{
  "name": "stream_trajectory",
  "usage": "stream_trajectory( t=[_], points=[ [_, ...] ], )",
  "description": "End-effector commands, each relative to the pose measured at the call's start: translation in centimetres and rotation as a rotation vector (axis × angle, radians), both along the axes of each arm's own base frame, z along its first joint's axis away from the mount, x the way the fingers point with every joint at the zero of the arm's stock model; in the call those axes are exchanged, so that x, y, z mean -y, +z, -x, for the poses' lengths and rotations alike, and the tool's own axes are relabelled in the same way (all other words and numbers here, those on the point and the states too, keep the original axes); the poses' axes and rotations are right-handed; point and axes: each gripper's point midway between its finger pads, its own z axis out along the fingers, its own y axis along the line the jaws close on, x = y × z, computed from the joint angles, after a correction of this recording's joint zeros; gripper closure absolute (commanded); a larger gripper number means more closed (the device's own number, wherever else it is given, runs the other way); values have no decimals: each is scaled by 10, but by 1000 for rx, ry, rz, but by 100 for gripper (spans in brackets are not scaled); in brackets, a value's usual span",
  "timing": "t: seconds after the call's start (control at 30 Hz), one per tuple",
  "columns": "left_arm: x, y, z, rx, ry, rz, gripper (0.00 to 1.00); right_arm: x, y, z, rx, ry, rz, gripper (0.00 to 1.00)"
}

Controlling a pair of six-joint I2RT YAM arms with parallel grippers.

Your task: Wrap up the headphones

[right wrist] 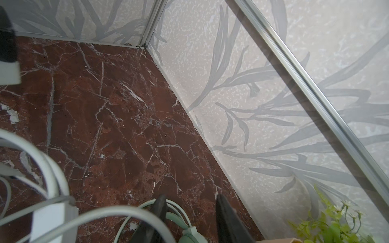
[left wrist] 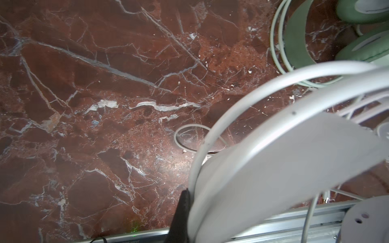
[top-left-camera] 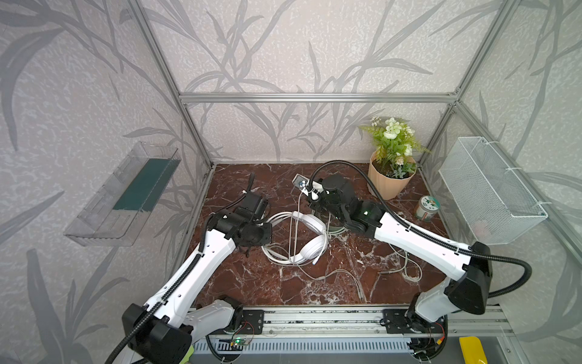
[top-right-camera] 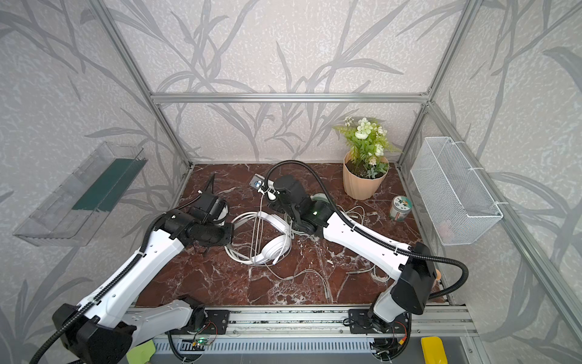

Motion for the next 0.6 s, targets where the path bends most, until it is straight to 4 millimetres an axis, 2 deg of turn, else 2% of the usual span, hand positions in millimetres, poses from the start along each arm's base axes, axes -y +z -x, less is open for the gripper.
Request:
stream_trajectory(
  t=[0.0,0.3,0.33,0.37,0.4,0.5,0.57],
  points=[
    [18,22,9,44,-77,111,100,-3,14,-17,-20,7,-93,59],
    [33,54,18,161,-132,248,100,-2,1,-53,-87,16,-164,51],
    [32,58,18,175,-134,254,100,2,4,-58,-86,7,-173,49],
    [33,63,20,187,-141,263,100,1,-10,-68,-112,-4,-161,48],
    [35,66,22,197,-149,278,100,2,-13,-73,-126,-7,-165,45],
    [43,74,26,205,-182,334,100,1,-15,-84,-167,6,-189,37],
    [48,78,28,211,-199,365,100,-5,-15,-88,-185,22,-202,37]
  ],
)
